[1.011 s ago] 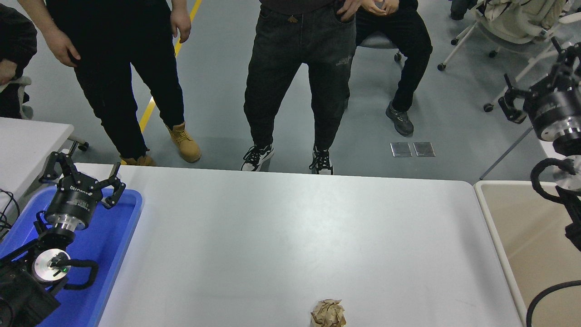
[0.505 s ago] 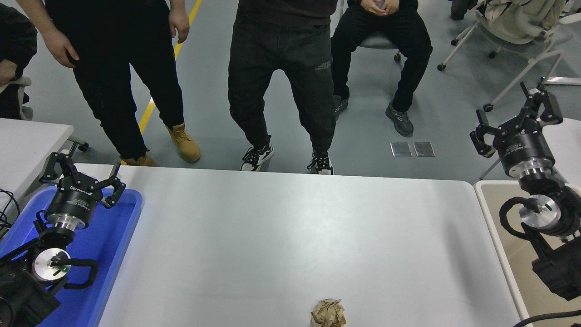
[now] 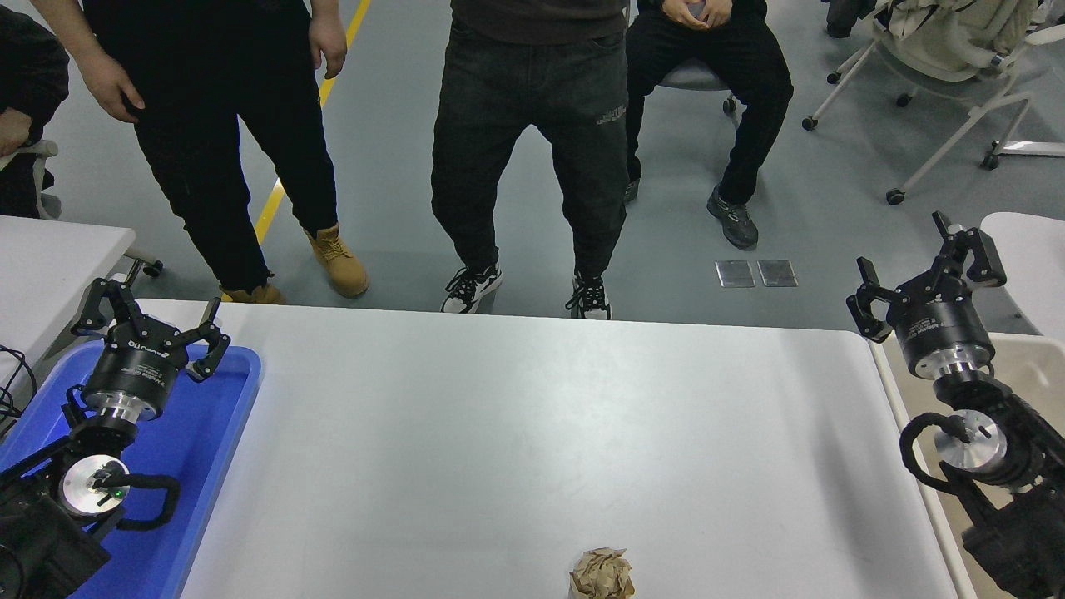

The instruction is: Clean the table surface

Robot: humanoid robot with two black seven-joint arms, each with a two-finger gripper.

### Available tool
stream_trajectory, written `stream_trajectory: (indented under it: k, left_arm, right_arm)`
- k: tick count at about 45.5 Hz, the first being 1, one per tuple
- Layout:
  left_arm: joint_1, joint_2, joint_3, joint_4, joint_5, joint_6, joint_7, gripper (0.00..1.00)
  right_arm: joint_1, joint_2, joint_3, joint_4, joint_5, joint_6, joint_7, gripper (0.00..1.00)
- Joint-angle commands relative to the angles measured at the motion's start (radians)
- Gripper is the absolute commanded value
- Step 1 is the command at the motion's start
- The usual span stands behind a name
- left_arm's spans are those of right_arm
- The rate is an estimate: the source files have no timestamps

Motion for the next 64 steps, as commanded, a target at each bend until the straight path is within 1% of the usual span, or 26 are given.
stream_trajectory:
  k: [1,6,12,16,22,25,31,34,41,50,54,58,64]
  left_arm:
    - [0.0,0.0,0.0,0.0,0.0,0.0,0.0,1.0]
    - [0.0,0.0,0.0,0.0,0.0,0.0,0.0,1.0]
    - [0.0,0.0,0.0,0.0,0.0,0.0,0.0,1.0]
    - [0.0,0.0,0.0,0.0,0.0,0.0,0.0,1.0]
    - [0.0,0.0,0.0,0.0,0.0,0.0,0.0,1.0]
    - [0.0,0.0,0.0,0.0,0.0,0.0,0.0,1.0]
    - [0.0,0.0,0.0,0.0,0.0,0.0,0.0,1.0]
    - [0.0,0.0,0.0,0.0,0.0,0.0,0.0,1.0]
    - [0.0,0.0,0.0,0.0,0.0,0.0,0.0,1.0]
    - [0.0,0.0,0.0,0.0,0.0,0.0,0.0,1.0]
    - [0.0,0.0,0.0,0.0,0.0,0.0,0.0,1.0]
    - [0.0,0.0,0.0,0.0,0.0,0.0,0.0,1.0]
    - [0.0,0.0,0.0,0.0,0.0,0.0,0.0,1.0]
  right_arm:
    - [-0.007,-0.009,0.0,0.0,0.001,0.003,0.001,0.98]
    - [0.015,-0.039,-0.005,-0.002,0.021,0.002,-0.001,0.98]
    - [0.062,-0.115,-0.046,-0.013,0.023,0.0,-0.002,0.98]
    - [0.105,-0.226,-0.174,-0.023,0.024,0.0,-0.004,0.99]
    - [0.163,-0.305,-0.347,-0.022,0.024,0.002,-0.004,0.99]
    - [0.208,-0.313,-0.399,-0.022,0.023,0.002,-0.004,0.99]
    - [0.283,-0.315,-0.424,-0.039,0.001,0.003,-0.005,0.99]
    - [0.32,-0.322,-0.48,-0.039,-0.02,0.005,-0.007,0.99]
    - [0.49,-0.333,-0.759,-0.037,-0.135,0.006,-0.005,0.99]
    - [0.708,-0.333,-1.178,-0.037,-0.209,0.016,-0.005,0.98]
    - [0.814,-0.324,-1.359,-0.034,-0.253,0.042,-0.004,0.98]
    - [0.893,-0.322,-1.465,-0.028,-0.285,0.075,-0.004,0.98]
    - [0.96,-0.304,-1.504,-0.022,-0.361,0.14,-0.001,0.99]
